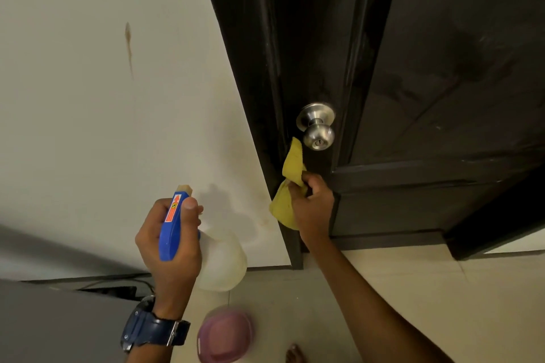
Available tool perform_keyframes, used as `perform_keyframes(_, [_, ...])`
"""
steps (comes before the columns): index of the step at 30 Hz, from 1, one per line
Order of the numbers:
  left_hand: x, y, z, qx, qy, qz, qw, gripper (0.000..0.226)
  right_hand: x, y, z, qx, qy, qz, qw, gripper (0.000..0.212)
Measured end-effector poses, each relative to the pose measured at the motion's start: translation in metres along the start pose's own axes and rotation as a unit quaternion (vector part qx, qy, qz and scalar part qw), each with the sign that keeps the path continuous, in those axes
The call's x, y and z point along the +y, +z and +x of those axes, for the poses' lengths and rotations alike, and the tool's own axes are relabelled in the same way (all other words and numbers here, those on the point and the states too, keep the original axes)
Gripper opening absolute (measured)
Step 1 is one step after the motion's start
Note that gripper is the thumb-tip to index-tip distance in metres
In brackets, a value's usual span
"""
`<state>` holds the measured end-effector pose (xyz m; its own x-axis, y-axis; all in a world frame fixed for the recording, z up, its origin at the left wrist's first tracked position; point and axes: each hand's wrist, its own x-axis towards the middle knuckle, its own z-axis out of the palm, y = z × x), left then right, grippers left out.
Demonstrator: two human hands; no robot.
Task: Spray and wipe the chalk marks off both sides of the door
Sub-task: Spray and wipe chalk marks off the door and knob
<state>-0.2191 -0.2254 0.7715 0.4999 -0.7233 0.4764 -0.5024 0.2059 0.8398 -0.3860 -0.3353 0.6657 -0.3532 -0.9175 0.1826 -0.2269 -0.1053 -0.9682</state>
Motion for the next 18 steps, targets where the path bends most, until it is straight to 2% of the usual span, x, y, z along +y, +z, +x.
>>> perform_keyframes(2, [-0.001, 0.0, -0.002, -0.005, -0.007, -0.004, 1.0, 0.032, 0.015, 0.003, -0.003, 0.003, -0.002, -0.009, 1.0, 0.016])
perform_keyframes(6, [-0.007, 0.003, -0.005, -0.024, -0.012, 0.009, 1.0, 0.033, 0.058, 0.005, -0.01, -0.047, 0.115, -0.07, 0.99, 0.005])
perform_keyframes(7, [-0.009, 0.004, -0.006, -0.03, -0.014, 0.009, 0.999, 0.036, 0.06, 0.004, -0.011, -0.044, 0.102, -0.067, 0.992, 0.005])
perform_keyframes(11, [-0.018, 0.007, -0.009, -0.049, -0.018, 0.025, 0.998, 0.043, 0.041, 0.005, -0.007, -0.003, -0.04, -0.013, 0.999, 0.013])
perform_keyframes(13, [-0.02, 0.007, -0.009, -0.056, -0.014, 0.032, 0.998, 0.044, 0.041, 0.008, -0.006, 0.009, -0.077, -0.003, 0.997, 0.018])
perform_keyframes(15, [-0.019, 0.009, -0.008, -0.061, -0.012, 0.032, 0.998, 0.047, 0.06, 0.011, -0.01, 0.007, -0.075, -0.013, 0.997, 0.022])
perform_keyframes(18, [-0.014, 0.01, -0.007, -0.068, -0.001, 0.03, 0.997, 0.056, 0.089, 0.014, -0.026, -0.028, 0.008, -0.079, 0.996, 0.012])
